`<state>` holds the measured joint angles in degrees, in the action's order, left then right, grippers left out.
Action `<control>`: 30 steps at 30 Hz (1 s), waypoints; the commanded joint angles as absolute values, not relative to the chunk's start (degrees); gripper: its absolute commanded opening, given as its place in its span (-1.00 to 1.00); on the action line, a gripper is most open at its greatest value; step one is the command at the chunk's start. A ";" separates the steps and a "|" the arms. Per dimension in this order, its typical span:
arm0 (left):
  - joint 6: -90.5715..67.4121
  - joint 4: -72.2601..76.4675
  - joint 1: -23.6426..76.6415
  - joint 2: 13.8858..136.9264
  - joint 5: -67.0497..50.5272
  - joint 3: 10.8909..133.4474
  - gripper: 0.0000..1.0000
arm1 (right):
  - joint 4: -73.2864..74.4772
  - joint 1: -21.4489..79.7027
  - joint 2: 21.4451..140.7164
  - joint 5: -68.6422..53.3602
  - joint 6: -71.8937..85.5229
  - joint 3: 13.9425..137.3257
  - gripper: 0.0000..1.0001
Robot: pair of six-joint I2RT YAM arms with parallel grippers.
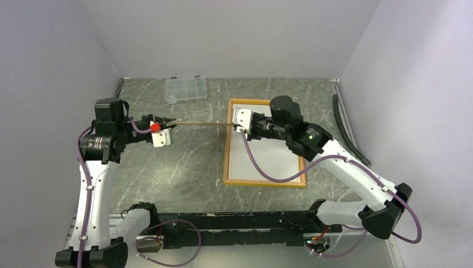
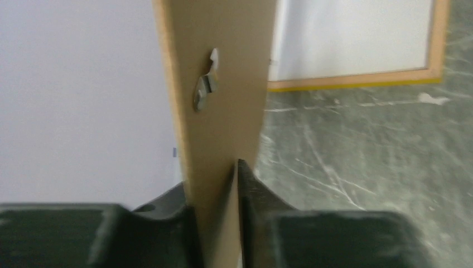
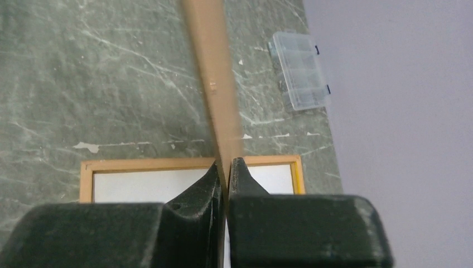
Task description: Put the photo into the frame
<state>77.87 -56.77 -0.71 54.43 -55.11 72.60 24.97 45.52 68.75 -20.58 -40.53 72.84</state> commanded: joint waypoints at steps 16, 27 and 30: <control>33.82 -11.22 -0.36 60.78 -35.08 80.27 0.88 | 16.05 36.37 74.98 -14.89 -4.63 89.43 -1.00; 24.01 -27.24 -0.35 70.60 -26.40 85.89 0.88 | 36.33 9.88 86.30 -32.04 26.29 103.07 -1.00; 23.96 -31.44 -0.39 72.70 -29.24 84.96 0.87 | 30.54 2.45 83.12 -40.91 33.35 92.17 -1.00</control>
